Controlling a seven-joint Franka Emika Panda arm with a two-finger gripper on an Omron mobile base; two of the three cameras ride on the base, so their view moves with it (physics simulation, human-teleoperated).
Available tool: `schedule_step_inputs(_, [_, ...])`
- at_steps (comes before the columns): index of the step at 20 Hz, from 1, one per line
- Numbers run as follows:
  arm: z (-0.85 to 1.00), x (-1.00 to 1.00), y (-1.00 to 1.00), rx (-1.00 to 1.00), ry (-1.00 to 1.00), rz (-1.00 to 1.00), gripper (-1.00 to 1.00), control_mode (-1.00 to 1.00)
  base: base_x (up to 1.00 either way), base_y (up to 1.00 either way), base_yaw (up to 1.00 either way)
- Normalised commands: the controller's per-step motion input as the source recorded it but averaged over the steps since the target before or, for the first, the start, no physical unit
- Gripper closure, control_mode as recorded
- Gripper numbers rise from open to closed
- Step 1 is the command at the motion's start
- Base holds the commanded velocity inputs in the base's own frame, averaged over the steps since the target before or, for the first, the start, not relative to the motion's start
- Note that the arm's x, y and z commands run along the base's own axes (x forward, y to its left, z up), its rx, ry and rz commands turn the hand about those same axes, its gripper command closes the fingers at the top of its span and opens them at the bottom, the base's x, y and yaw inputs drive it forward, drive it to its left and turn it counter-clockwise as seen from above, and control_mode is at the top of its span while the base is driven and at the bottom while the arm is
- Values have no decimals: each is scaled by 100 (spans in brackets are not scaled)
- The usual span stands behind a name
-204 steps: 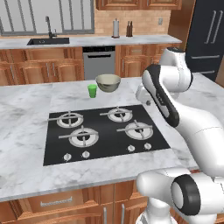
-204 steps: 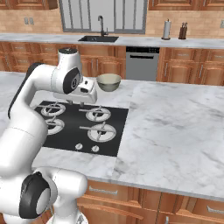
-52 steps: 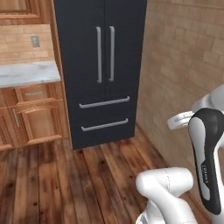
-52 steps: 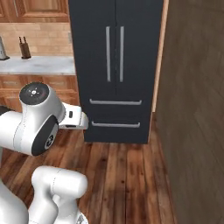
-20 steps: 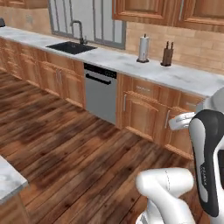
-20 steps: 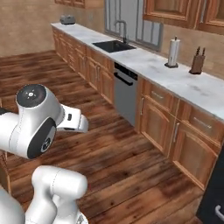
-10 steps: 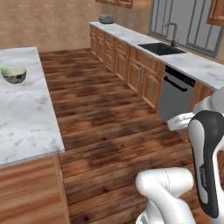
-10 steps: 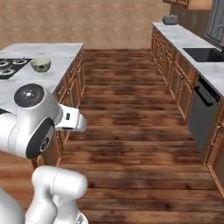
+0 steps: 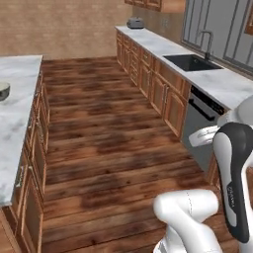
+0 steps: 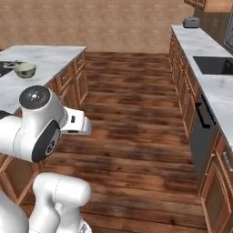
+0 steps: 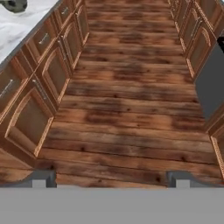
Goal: Pick the cup and bowl from the counter and place them on the counter next to the sink.
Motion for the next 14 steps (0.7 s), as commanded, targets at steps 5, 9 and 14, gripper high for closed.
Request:
schedule_step_inputs(5, [0,0,0,0,0,0,-100,100,89,-82,17])
schedule_step_inputs(9, [0,0,0,0,0,0,-100,100,100,-26,1])
schedule_step_inputs(14, [0,0,0,0,0,0,-100,100,100,-21,0])
